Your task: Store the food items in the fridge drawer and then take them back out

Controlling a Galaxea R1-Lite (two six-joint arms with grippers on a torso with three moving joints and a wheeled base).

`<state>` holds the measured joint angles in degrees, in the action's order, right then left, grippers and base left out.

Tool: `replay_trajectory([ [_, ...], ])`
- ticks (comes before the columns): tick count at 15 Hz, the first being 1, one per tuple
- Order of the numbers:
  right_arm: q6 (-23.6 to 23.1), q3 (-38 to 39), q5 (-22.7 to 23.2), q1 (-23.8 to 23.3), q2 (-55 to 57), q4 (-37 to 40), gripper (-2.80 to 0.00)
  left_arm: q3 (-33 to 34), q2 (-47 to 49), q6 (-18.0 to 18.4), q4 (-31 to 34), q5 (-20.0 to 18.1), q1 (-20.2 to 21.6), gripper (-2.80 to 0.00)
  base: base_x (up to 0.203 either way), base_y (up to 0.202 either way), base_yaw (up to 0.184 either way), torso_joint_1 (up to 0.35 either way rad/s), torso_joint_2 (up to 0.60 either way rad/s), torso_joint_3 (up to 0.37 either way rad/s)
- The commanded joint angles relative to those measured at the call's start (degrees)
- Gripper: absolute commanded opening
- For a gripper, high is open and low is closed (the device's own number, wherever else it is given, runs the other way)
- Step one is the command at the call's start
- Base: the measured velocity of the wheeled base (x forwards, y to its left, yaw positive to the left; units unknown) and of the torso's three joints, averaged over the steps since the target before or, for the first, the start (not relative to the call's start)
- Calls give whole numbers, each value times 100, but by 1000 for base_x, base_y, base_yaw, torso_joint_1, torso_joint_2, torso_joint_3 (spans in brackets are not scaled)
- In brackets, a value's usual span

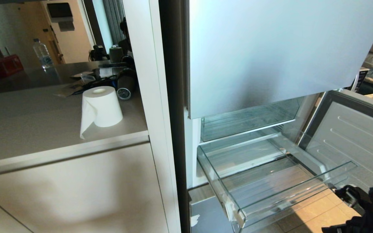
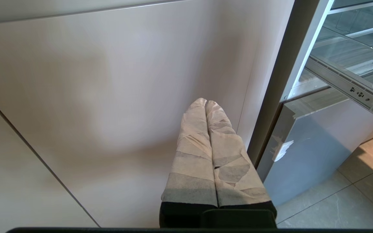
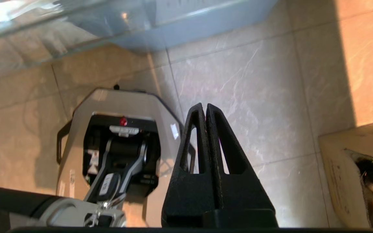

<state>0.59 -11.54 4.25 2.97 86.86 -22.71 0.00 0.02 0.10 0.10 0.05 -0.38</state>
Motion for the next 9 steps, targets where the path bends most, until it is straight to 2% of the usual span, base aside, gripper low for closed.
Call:
replay_trajectory([
  [1,2,-402,20,9,1129,-50,-280,0,1,-1,-1,4,-1,-280,0,0,0,0,0,0],
  [3,18,-1009,86,16,1706,-81,-280,0,6,-1,-1,4,3,-280,0,0,0,0,0,0],
  [6,40,-1846,415,42,2138,-90,-280,0,6,-1,-1,4,3,-280,0,0,0,0,0,0],
  [9,184,-2625,509,304,2488,-106,-280,0,6,-1,-1,4,-5,-280,0,0,0,0,0,0],
])
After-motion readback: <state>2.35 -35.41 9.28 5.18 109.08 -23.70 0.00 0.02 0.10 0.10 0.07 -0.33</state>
